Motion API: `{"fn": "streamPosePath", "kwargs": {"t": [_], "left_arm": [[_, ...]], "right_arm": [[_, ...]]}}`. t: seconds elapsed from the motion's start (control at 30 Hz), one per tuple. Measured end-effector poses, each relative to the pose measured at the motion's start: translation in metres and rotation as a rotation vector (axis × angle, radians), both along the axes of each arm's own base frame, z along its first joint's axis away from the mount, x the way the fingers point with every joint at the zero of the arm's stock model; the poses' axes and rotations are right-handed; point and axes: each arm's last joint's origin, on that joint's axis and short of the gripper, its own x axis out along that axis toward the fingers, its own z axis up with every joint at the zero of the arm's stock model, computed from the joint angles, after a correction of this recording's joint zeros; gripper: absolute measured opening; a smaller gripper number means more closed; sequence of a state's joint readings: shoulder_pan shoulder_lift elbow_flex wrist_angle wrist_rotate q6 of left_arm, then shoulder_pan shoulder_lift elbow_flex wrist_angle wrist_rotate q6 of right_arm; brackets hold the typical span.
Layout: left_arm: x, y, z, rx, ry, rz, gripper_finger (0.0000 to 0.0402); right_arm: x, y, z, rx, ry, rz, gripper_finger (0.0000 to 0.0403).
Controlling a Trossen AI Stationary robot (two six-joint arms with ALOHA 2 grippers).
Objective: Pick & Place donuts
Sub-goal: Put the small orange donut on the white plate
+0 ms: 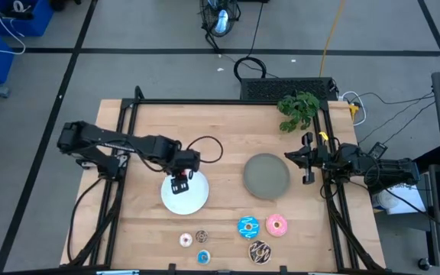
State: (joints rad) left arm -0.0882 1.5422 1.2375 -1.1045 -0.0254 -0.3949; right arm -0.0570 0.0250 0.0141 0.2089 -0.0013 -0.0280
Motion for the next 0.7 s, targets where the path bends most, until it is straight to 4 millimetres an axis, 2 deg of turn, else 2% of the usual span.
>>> {"fn": "streamPosePath", "kwargs": {"t": [0.2,0.43,0.7], "left_arm": [[0.015,-0.008,-0.026,0.021,0.079,-0.106,0.0241],[0.035,-0.014,-0.056,0.04,0.094,-0.203,0.0241],[0.049,-0.013,-0.074,0.043,0.067,-0.23,0.0241]], "right_arm": [[0.0,0.0,0.0,0.0,0.003,0.0,0.0],[0.0,0.0,0.0,0.001,0.005,0.0,0.0],[0.0,0.0,0.0,0.001,0.003,0.0,0.0]]}}
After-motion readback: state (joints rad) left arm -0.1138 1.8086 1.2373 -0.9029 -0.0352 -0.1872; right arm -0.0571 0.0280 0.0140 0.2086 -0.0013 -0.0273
